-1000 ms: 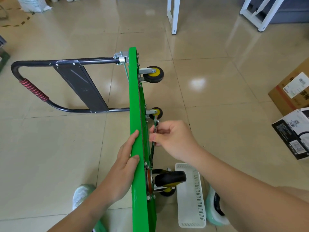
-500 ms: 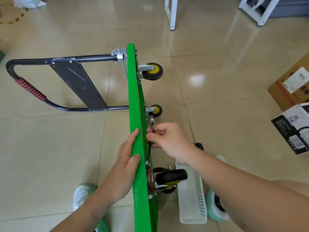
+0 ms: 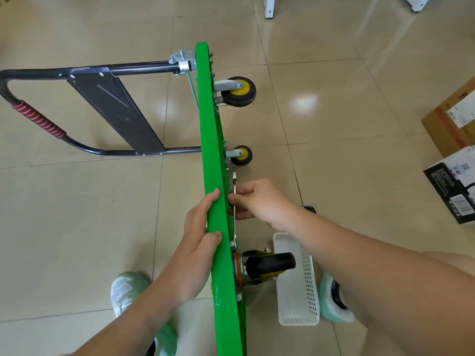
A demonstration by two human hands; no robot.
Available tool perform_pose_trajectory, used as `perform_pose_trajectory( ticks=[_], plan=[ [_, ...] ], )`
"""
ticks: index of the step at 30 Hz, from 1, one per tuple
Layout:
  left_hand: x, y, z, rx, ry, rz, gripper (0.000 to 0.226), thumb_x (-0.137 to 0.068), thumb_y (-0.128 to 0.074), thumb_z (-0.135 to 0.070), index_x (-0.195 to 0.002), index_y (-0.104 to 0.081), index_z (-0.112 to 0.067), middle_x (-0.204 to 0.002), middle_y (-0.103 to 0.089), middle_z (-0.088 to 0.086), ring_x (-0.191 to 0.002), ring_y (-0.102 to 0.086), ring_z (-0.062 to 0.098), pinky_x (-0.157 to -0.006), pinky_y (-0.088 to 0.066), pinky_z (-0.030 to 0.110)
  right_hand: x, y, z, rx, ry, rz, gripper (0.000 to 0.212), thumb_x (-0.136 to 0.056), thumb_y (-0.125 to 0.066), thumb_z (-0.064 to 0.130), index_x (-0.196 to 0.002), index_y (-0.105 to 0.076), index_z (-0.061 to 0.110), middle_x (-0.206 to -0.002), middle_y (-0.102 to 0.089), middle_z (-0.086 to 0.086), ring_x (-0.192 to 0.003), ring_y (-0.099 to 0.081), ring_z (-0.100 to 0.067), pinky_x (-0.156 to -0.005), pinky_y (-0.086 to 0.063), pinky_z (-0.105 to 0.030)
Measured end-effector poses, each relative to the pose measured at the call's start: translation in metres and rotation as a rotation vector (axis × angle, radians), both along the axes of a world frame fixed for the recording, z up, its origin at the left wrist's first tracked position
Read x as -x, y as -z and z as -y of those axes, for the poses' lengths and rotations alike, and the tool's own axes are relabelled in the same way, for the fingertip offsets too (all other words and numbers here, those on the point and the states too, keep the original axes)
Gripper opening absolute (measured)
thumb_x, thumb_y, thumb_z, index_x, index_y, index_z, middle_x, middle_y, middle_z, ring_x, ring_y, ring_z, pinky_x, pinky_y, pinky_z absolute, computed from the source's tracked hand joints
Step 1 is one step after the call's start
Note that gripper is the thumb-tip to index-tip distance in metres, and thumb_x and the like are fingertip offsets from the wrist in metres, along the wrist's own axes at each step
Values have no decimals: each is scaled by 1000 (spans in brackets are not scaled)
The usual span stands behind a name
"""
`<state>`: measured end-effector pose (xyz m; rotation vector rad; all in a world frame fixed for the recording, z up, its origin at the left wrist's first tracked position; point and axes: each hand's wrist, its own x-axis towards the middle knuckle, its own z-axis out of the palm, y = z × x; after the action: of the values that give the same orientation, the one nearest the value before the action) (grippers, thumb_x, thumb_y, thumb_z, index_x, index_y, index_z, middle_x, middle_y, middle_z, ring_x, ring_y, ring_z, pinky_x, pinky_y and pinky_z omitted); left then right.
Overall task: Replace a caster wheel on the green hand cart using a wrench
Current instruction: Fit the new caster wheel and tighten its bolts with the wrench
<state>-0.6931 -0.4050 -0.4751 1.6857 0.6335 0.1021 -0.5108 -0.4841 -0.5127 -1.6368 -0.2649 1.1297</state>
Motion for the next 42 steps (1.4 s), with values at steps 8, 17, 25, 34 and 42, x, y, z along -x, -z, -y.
perform_pose_trajectory(
  ticks=[8, 17, 25, 34, 42],
  plan=[
    [-9, 11, -4, -9, -58, -3, 73, -80, -48, -22, -118, -39, -85, -133, -37, -52, -142, -42, 3, -115, -45, 53, -5, 30, -7, 306, 39, -265, 7, -98, -63, 7, -98, -65, 0, -94, -75, -17, -80, -76, -27, -77, -63, -38],
    [-13, 24, -9, -45, -87, 13, 89, -67, -50, -9, -123, -46, -79, -116, -46, -51, -111, -51, -20, -89, -49, 37, -29, -9, -8, 11, 202, 88, 9, -93, -70, 8, -87, -70, 14, -83, -75, -8, -71, -77, -22, -63, -61, -29],
    [-9, 20, -8, -12, -50, 13, 80, -72, -49, -26, -135, -40, -74, -131, -42, -48, -135, -42, -8, -112, -42, 45, 4, -37, 19, -262, 76, 193, 19, -85, -76, 7, -85, -76, 26, -78, -78, -3, -75, -77, -21, -68, -64, -33],
    [-1, 6, -3, -16, 52, 23, 74, -76, -41, -44, -143, -29, -73, -149, -30, -42, -145, -29, -5, -124, -31, 45, 26, -38, 27, -301, 14, 231, 23, -81, -76, 12, -83, -79, 35, -86, -79, 2, -82, -77, -15, -68, -60, -24],
    [-1, 2, -3, -36, 59, 14, 72, -81, -39, -38, -144, -28, -71, -157, -31, -27, -147, -28, -2, -126, -28, 46, 23, -40, 34, -298, 1, 249, 25, -86, -75, 0, -88, -75, 24, -82, -79, 0, -81, -77, -17, -70, -61, -28]
  ],
)
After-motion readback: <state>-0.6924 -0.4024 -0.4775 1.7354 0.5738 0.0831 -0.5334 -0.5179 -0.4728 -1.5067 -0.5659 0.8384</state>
